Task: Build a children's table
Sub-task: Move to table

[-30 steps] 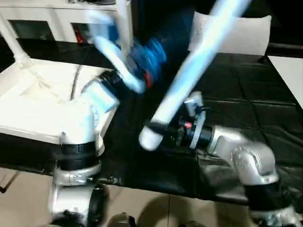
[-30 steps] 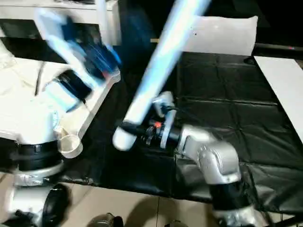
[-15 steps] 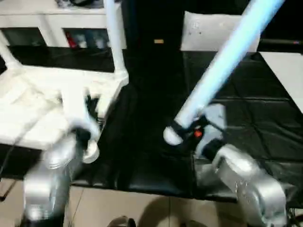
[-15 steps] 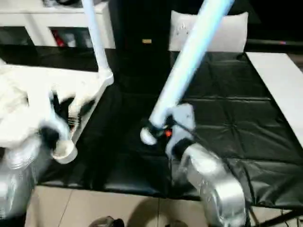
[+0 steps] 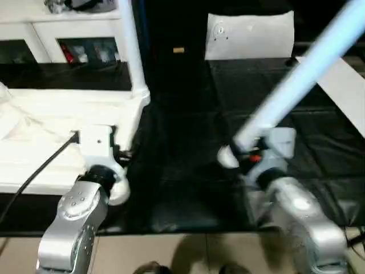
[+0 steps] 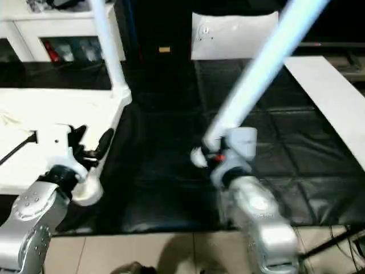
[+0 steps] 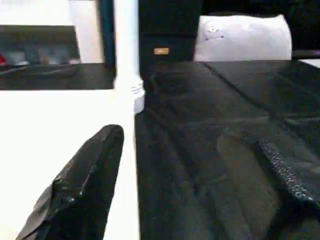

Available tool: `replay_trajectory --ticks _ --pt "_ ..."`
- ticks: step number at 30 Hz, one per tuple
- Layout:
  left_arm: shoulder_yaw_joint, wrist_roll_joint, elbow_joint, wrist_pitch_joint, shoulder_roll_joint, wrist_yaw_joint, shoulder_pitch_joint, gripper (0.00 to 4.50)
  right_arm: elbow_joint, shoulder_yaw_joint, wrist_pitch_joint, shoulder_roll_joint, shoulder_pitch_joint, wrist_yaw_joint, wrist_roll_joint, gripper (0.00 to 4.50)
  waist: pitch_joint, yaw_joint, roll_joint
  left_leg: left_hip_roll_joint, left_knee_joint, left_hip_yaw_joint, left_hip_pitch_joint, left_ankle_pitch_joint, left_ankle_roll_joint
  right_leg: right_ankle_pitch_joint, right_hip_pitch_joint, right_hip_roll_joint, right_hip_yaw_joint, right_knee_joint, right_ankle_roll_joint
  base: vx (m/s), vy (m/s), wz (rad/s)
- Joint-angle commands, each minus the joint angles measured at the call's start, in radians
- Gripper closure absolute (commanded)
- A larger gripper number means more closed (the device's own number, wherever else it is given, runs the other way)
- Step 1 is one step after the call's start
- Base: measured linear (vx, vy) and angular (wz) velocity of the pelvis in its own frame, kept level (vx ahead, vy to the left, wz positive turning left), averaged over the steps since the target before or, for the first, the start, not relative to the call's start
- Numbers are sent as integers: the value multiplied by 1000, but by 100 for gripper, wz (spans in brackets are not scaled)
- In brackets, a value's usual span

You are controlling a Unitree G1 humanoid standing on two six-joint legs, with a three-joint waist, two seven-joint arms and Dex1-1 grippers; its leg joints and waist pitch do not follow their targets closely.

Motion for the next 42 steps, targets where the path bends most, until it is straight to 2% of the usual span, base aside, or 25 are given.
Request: replay_trajectory --ticks 1,2,4,5,6,7,8,9,10,11,13,14,15,16,17,19,20,22,24,26,27,28,29,38,42 --pt "-5 14 -3 -9 -4 11 5 109 -2 -11 3 1 9 -10 3 257 -38 -1 8 134 -155 -66 54 -279 112 -90 2 -58 24 -64 1 -84 118 -7" --pt "-5 14 0 -12 -1 17 6 109 0 -4 -9 -2 11 -17 -13 257 -56 34 -25 49 174 -164 -32 -210 -71 -373 38 -328 245 -239 -7 -84 118 -7" --pt "-6 11 -2 -9 1 19 5 109 -2 1 -15 -7 11 -18 -20 257 -23 2 -19 44 218 -222 -77 -154 -163 -556 69 -303 182 -236 -25 -69 164 -26" --pt "-8 4 -4 -4 -3 18 -1 109 -12 -2 -3 -5 11 -13 -6 257 -16 3 -24 57 185 -220 -57 -199 -191 -618 79 -254 157 -234 -118 -66 193 -34" --pt "-11 8 -2 -6 -1 14 -2 109 -13 -6 1 -2 11 -13 0 257 -9 10 -23 53 100 -189 0 -215 -145 -636 60 -171 110 -236 -182 -96 238 -11" --pt "-14 14 -1 -9 1 11 -2 109 -13 -8 3 -1 11 -13 2 257 -7 2 -19 62 51 -181 16 -215 -101 -618 60 -144 97 -231 -202 -118 233 18" --pt "-16 22 0 -10 0 10 -2 109 -12 -8 4 -2 11 -11 3 257 -10 -65 42 98 -95 -198 70 -432 13 -386 0 34 13 -91 -144 -118 233 18" --pt "-15 28 1 -11 -7 15 -1 109 -8 -5 2 -8 11 -5 0 257 -23 -80 47 110 -121 -215 77 -456 37 -238 10 39 2 -12 -119 -123 270 16" --pt "-13 30 -3 -10 -24 23 -1 109 0 -3 2 -16 4 6 -3 257 -23 -84 51 105 -119 -230 103 -390 112 -100 -1 39 -20 17 -88 -97 273 3" --pt "-13 30 -3 -10 -24 23 -1 109 0 -3 2 -16 4 6 -3 257 -7 -78 62 112 -141 -223 91 -386 141 -91 -1 34 -22 26 -76 -97 273 3" --pt "-9 29 6 -21 -34 29 4 109 18 -3 -2 -16 -4 10 -1 257 0 -64 43 125 -147 -210 95 -374 175 -74 13 10 -20 9 -41 -66 181 -5" --pt "-6 30 11 -18 -36 38 7 109 20 -2 -1 -17 -6 9 -1 257 -15 -54 3 118 -143 -201 90 -416 117 -101 33 -39 27 -46 -23 -65 161 -8" --pt "-3 31 13 -5 -39 50 8 109 16 -2 6 -20 -8 9 0 257 -24 -4 -55 61 131 -184 9 -273 -53 -367 77 -298 244 -248 -89 -78 179 1" --pt "-3 27 15 -2 -45 54 7 109 11 -4 14 -22 -9 12 5 257 -42 -14 -36 73 162 -222 -31 -173 -96 -362 125 -320 249 -221 -132 -62 195 -16" --pt "-4 26 18 -5 -51 58 6 109 4 -6 21 -23 -9 16 10 257 -25 -12 -41 74 148 -224 -51 -122 -123 -355 136 -278 204 -206 -159 -62 195 -16" --pt "-30 67 22 -12 -42 70 3 109 0 -14 33 -30 -13 26 15 257 -20 -6 -10 92 -18 -197 17 -77 -191 -246 80 -59 71 -150 -245 -50 169 -2" --pt "-37 85 15 -3 -49 89 8 109 1 -21 35 -32 -13 31 20 257 -30 -44 19 226 -119 -260 75 -220 -299 -36 33 21 67 -57 -135 -58 161 21" --pt "-41 99 10 7 -53 96 9 109 2 -24 36 -36 -16 33 24 257 -26 -52 45 260 -159 -294 77 -329 -331 -55 13 25 53 1 -43 -47 134 17" --pt "-38 85 -13 18 -72 100 17 109 -7 -25 43 -42 -13 38 31 257 -32 -38 50 255 -155 -284 75 -299 -259 -64 4 26 43 18 -17 -19 55 5" --pt "-44 71 -34 14 -75 86 30 109 -12 -26 46 -48 -6 39 33 257 -38 -27 34 211 -139 -261 74 -260 -131 -27 21 11 47 -26 -25 0 0 0" --pt "-48 67 -37 8 -72 78 35 109 -12 -27 48 -49 -3 40 32 257 -41 -21 10 159 -107 -234 56 -202 -65 47 40 -27 76 -99 -42 -57 -71 -5" --pt "-48 60 -40 1 -73 73 42 109 -14 -28 48 -49 -1 38 28 257 -50 2 -3 99 -62 -172 -7 -124 -74 133 88 -100 109 -152 -110 -79 -114 -8" --pt "-48 58 -41 -6 -73 70 48 109 -16 -29 49 -48 1 36 26 257 -42 21 -52 79 -48 -136 -9 -105 -90 45 83 -109 119 -184 -37 -79 -114 -8" --pt "-30 79 -67 -22 -59 60 72 109 -28 5 61 -69 25 68 36 257 -31 15 -28 142 -112 -101 14 -245 -192 -232 52 -35 90 -172 -80 -27 -43 0" --pt "-24 72 -76 -11 -49 56 75 109 -28 59 55 -97 11 95 1 257 -8 36 -32 104 -116 -127 -14 -476 -120 -641 107 -84 37 -214 -45 3 6 6"
